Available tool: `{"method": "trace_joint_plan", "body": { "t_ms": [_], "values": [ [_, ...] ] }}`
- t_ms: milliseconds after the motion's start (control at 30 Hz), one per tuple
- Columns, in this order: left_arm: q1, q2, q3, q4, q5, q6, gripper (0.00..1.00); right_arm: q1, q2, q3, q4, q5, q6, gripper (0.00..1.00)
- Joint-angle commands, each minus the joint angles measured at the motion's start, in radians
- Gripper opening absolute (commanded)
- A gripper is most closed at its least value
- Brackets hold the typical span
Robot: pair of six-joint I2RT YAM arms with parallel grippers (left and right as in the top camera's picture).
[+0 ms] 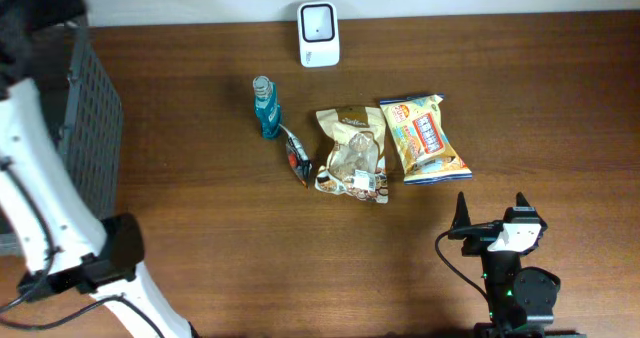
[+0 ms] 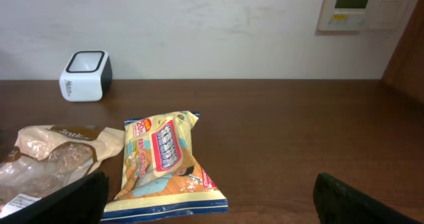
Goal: Scan the item barcode
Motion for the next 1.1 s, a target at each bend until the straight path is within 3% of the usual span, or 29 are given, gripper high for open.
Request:
{"method": "trace_joint_plan", "body": {
  "t_ms": [0, 133, 400, 533, 600, 733, 1067],
  "values": [
    [0.140, -0.006, -0.039, 0.003, -0.039, -0.003, 0.99, 0.005, -0.006, -0.006, -0.006, 0.008, -0.002, 0.98],
    [0.243, 0.017, -0.138, 0.007, -0.039, 0.001, 0.99, 0.005, -0.006, -0.006, -0.006, 0.008, -0.002, 0.98],
    [0.343, 0.133, -0.323, 0.060, -0.039, 0.216, 0.95, 0.005, -0.006, -0.006, -0.006, 0.008, -0.002, 0.98],
    [0.352, 0.190, -0.391, 0.146, -0.039, 0.300, 0.84, 0.005, -0.006, -0.006, -0.006, 0.008, -0.002, 0.98],
    [0.352, 0.228, -0.399, 0.168, -0.039, 0.327, 0.84, 0.005, -0.006, -0.006, -0.006, 0.008, -0.002, 0.99],
    [0.351, 0.305, -0.400, 0.193, -0.038, 0.397, 0.66, 0.005, -0.006, -0.006, -0.006, 0.008, -0.002, 0.98],
    [0.351, 0.437, -0.401, 0.235, -0.044, 0.527, 0.65, 0.005, -0.006, -0.006, -0.006, 0.008, -0.002, 0.99]
  ]
}}
